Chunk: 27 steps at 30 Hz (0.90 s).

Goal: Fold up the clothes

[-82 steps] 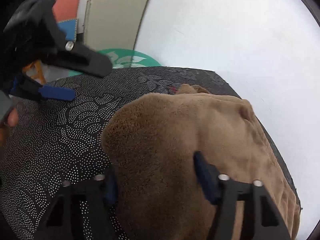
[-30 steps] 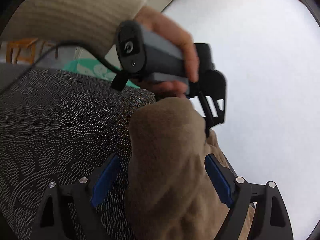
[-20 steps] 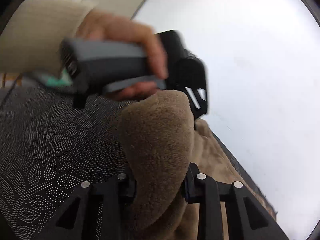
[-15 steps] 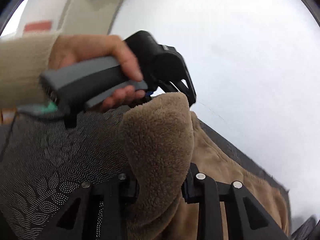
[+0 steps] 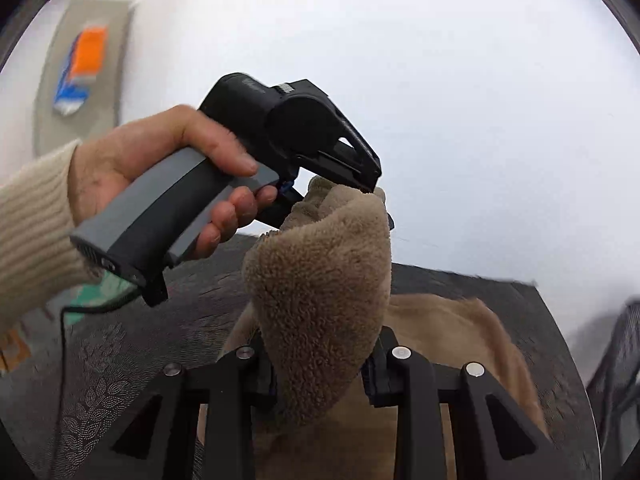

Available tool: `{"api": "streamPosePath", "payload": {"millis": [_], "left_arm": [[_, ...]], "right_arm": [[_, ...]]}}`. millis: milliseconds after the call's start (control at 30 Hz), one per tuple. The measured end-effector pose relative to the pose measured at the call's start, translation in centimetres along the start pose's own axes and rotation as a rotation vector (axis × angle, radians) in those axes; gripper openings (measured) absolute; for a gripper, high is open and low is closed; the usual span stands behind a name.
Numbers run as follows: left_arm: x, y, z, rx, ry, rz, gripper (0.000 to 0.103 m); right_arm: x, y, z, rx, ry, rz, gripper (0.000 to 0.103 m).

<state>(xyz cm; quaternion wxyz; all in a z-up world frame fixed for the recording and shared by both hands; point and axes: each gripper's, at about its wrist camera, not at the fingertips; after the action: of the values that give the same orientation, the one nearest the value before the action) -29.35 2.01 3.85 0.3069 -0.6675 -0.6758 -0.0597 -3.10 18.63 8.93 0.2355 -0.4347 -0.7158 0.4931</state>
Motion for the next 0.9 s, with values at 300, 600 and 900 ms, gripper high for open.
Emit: {"api": "streamPosePath", "payload": {"millis": [300, 600, 900], "left_arm": [[9.4, 1.4, 11.2, -0.152, -0.160, 0.150, 0.029], [12.4, 2.2, 13.8, -0.196, -0.173, 0.210, 0.086], [11.1, 3.9, 7.1, -0.060, -0.114, 0.200, 0.086]], "right_arm": [[10.6, 5.1, -4.4, -0.044, 0.058, 0.313, 0.031], [11.0, 7.6, -4.1, -0.071, 0.056, 0.512, 0.070], [16.7, 5.1, -10.2, 0.056, 0.210, 0.481, 0.073]]}}
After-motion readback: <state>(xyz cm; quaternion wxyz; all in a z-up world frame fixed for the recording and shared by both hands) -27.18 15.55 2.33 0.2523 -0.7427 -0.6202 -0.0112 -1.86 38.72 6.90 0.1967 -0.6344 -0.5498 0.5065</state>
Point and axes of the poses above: each gripper's, at about its wrist camera, not at the fingertips, and z roughly the way its jaws point, x to its right, y to its underside, and after that the axes turned 10 degrees about -y, right-handed
